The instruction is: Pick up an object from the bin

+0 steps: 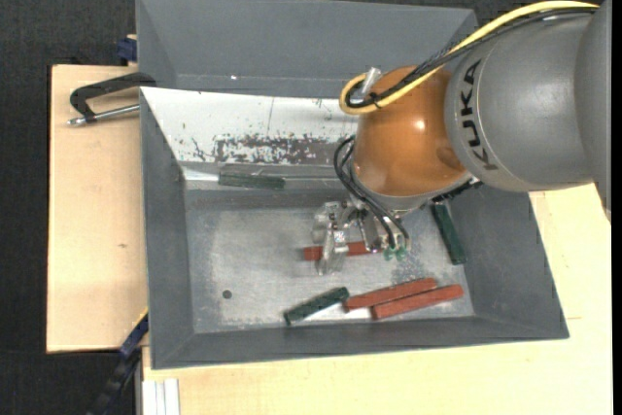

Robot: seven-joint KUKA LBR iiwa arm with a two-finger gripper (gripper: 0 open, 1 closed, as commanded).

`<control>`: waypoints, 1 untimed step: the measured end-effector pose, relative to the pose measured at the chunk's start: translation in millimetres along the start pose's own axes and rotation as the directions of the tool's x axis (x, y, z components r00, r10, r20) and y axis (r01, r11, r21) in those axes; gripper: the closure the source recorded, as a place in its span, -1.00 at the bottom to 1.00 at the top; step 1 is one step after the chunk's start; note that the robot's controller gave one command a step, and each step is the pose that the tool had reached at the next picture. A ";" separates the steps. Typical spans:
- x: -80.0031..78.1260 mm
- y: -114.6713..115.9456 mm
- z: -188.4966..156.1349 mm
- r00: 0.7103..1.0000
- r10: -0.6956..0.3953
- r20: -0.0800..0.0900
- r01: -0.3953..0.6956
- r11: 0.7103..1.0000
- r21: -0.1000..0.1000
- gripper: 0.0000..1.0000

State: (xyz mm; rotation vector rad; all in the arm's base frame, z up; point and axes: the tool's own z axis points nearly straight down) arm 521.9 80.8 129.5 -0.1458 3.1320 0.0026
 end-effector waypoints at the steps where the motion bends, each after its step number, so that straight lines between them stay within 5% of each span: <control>1: 0.3 8.5 -100.3 1.000 0.000 -0.002 0.000 1.000 0.000 1.00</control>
Offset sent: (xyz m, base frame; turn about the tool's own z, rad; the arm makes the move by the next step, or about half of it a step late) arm 0.0000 0.0000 0.0000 0.0000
